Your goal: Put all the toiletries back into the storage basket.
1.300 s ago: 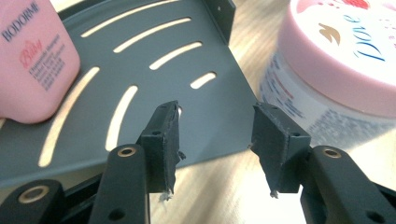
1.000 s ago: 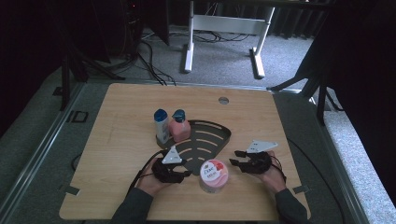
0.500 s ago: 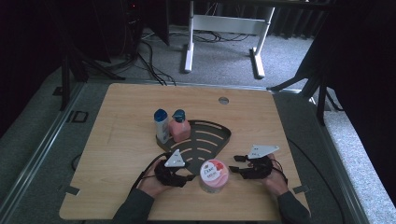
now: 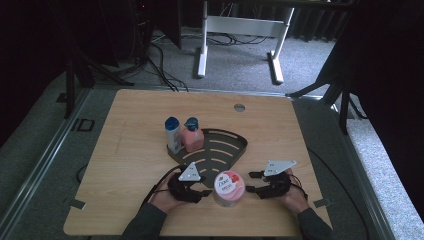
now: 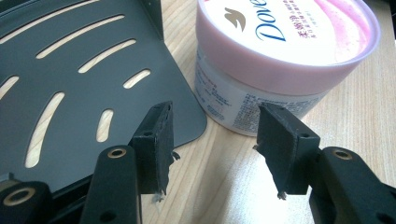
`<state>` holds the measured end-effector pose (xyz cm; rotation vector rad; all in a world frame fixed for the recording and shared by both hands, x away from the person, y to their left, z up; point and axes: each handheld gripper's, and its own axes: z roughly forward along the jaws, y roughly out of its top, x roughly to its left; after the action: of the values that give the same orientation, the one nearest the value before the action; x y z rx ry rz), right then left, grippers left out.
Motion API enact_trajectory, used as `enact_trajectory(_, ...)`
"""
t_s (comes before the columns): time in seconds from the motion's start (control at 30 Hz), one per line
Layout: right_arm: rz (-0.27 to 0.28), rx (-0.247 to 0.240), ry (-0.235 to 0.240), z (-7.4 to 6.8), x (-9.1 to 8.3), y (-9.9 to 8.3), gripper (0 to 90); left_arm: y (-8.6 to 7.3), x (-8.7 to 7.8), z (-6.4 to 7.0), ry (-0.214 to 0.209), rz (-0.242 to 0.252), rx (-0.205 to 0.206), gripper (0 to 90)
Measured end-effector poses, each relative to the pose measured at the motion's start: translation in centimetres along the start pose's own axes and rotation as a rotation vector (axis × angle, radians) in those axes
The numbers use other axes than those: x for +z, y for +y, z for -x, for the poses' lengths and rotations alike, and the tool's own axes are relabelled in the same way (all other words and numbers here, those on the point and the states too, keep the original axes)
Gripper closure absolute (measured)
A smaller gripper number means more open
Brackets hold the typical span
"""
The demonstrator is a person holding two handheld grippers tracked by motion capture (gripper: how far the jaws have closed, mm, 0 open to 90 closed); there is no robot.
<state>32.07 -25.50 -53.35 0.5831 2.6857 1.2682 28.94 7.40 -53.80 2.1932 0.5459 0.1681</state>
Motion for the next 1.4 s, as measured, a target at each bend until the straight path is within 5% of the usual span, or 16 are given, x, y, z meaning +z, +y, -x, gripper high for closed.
enact_trajectory(0.93,-0.006,-0.102,0.147,-1.6,0.1,0.1,38.7,1.0,1.0,1.6,-0.093,-0.014,0.075,39.8)
enact_trajectory(1.4,-0.030,-0.147,0.161,-2.1,1.1,0.9,24.3,1.9,1.6,1.9,-0.075,-0.043,0.109,27.0)
